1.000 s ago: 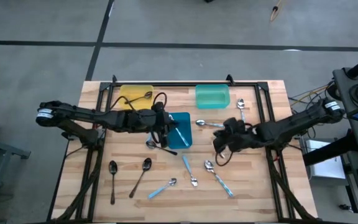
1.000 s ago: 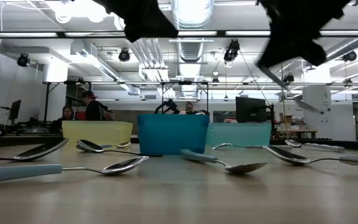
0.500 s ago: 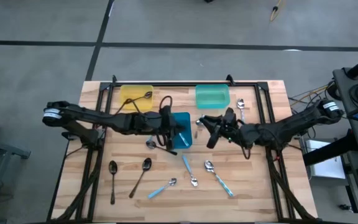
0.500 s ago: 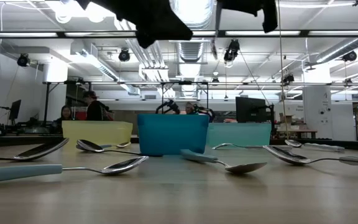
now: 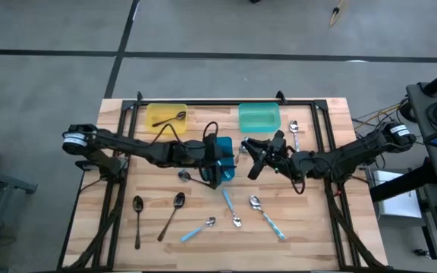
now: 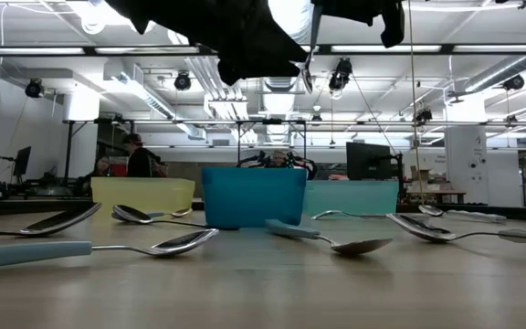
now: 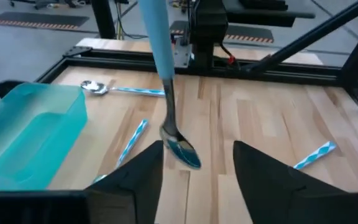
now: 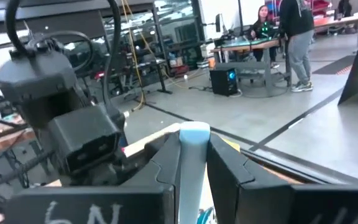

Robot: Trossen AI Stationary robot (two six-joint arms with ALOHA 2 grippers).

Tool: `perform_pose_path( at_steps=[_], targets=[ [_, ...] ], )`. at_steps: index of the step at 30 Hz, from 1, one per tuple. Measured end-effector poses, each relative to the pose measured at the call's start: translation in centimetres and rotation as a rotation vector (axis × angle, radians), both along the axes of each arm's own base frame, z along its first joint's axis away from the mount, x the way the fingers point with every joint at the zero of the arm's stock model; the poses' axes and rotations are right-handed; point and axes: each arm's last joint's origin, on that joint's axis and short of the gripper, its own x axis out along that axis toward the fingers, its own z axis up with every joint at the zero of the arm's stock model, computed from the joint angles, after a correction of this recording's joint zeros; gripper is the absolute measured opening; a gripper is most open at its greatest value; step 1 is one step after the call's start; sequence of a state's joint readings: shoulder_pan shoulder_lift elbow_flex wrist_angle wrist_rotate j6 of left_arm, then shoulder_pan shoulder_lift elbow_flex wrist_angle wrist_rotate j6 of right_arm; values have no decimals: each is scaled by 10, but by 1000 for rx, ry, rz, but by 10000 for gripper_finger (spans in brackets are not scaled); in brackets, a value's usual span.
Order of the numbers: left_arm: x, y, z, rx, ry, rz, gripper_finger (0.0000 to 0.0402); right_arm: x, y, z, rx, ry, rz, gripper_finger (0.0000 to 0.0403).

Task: Sort silverware by color (type)
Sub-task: Put the light blue spoon into the light blue bin

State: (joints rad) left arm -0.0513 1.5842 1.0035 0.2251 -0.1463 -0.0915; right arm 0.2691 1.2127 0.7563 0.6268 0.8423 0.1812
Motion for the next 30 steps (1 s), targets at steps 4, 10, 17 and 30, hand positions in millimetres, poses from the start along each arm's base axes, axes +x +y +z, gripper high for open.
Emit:
perform_pose_path(
  at_steps=[4, 10, 17, 30],
  targets=[
    [6, 0, -3, -17, -42, 25, 190, 0, -1, 4, 1, -34, -6, 40],
    [11, 4, -6, -11, -90, 168, 184, 0, -3, 6, 9, -60, -12, 40],
    [13, 4, -3, -17, -139, 170, 140, -1, -4, 9, 8, -85, -14, 40],
    [13, 5, -2, -31, -153, 214, 2, 0, -5, 7, 4, -70, -17, 23]
  ],
)
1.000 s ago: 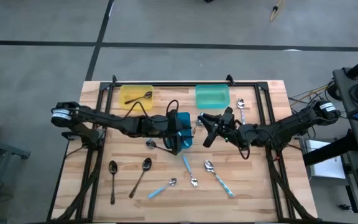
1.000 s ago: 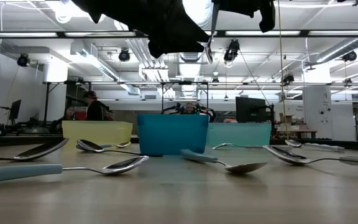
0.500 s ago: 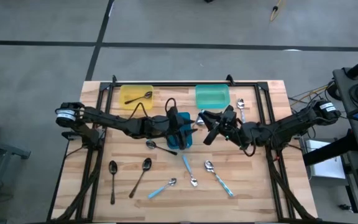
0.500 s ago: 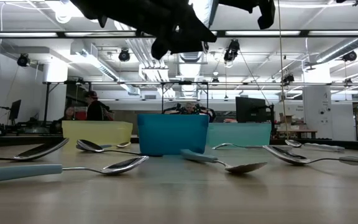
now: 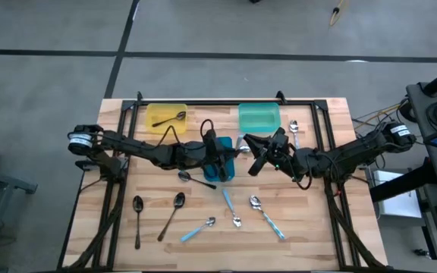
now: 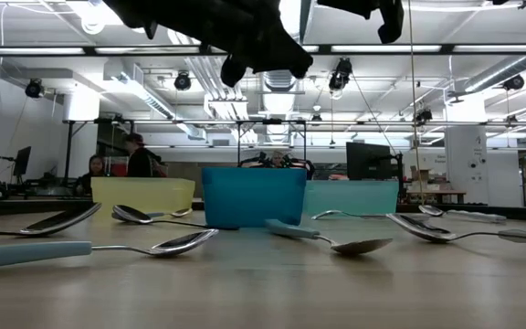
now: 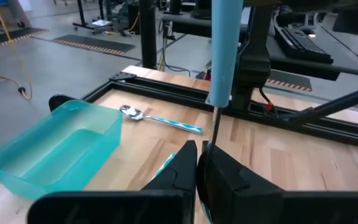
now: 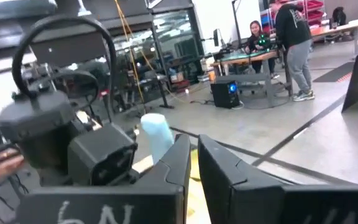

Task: Sort silverware by color (type)
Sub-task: Put the light blue spoon into the light blue bin

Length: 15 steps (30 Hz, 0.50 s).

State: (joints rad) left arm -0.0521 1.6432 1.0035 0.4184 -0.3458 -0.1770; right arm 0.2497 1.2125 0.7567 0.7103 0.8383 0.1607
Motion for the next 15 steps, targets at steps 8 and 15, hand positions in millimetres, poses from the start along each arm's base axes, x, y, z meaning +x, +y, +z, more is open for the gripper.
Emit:
perform_pose_path(
  at_steps=[8, 15],
  targets=[
    [-8, -1, -2, -39, 100, -44, 1, -5, -1, -3, -32, 101, 2, 50],
    [-40, 6, -2, -271, 382, -199, 1, -16, 4, -10, -325, 527, 324, 84]
  ],
)
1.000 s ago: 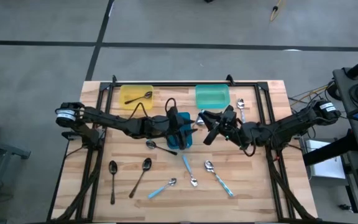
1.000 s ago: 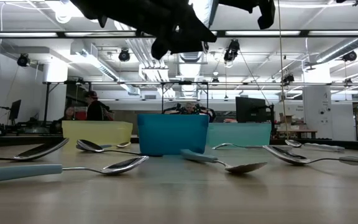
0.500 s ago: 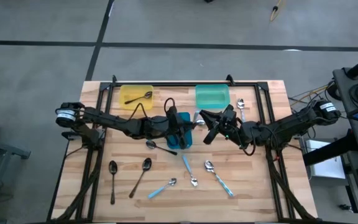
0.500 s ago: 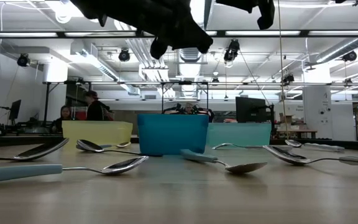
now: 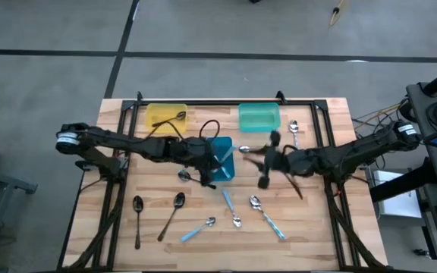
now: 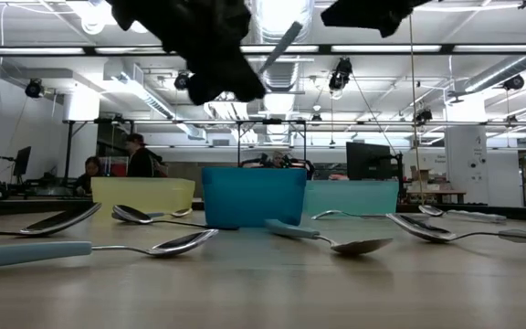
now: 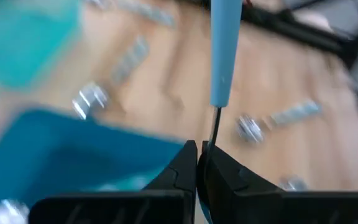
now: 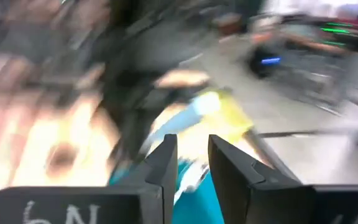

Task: Sort silverware by color (type)
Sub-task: Put the light blue spoon into the light blue bin

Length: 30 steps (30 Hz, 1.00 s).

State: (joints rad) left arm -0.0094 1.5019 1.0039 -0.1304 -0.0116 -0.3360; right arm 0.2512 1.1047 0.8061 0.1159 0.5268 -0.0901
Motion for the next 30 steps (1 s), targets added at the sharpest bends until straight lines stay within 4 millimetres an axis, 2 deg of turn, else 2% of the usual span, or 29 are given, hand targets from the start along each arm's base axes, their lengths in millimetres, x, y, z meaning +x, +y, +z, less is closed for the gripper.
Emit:
perform_pose_path(
  at_steps=[5, 10, 18, 22, 30],
  targets=[
    [-11, 2, -5, -166, 127, -46, 0, 13, 11, -5, -198, 226, 134, 87],
    [-16, -1, -9, -318, 204, -89, 0, 38, 21, 10, -342, 290, 189, 91],
    [-16, -3, -8, -505, 239, -69, 0, 80, 33, 25, -445, 525, 248, 148],
    [-16, -4, -7, -579, 249, -59, 0, 96, 37, 21, -512, 636, 288, 172],
    [-16, -4, -7, -624, 261, -19, 0, 122, 33, 11, -612, 718, 305, 176]
  ],
)
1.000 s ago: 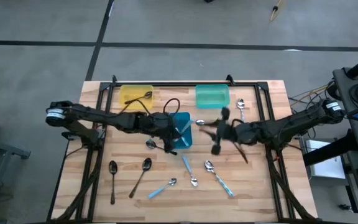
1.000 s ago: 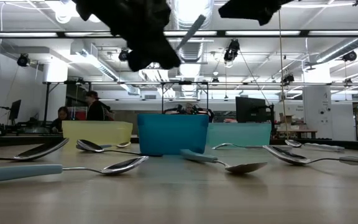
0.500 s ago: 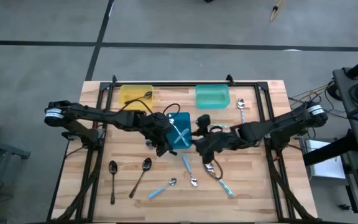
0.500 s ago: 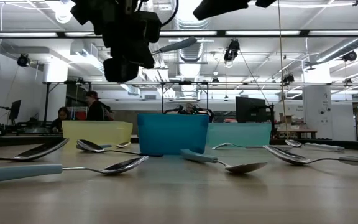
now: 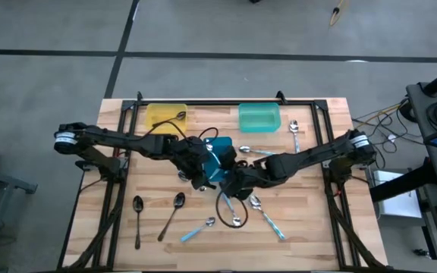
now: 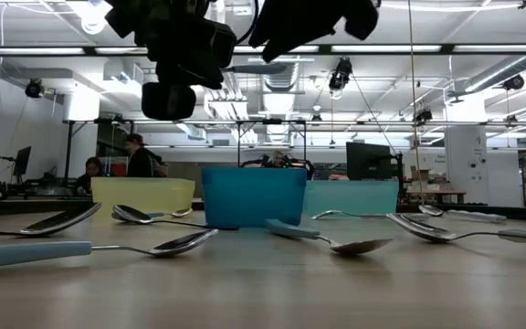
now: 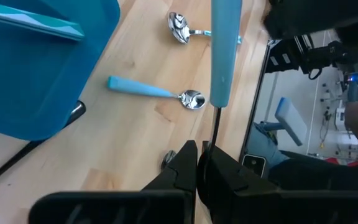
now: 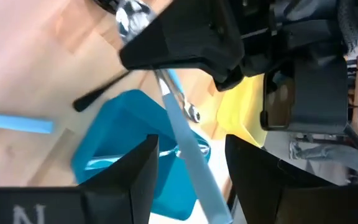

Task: Sort silverware by color (type)
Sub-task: Put the light blue spoon into the light blue bin

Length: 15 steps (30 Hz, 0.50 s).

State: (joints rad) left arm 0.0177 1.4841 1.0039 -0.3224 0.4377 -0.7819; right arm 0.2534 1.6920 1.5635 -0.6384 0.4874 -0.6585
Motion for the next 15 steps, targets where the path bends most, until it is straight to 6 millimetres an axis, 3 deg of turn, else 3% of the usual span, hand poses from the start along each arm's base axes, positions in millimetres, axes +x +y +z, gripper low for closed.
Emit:
perform_pose_path(
  at_steps=[15],
  targets=[
    [0, 0, 0, -22, 12, 18, 0, 10, -19, -10, -92, 66, 21, 155]
  ],
)
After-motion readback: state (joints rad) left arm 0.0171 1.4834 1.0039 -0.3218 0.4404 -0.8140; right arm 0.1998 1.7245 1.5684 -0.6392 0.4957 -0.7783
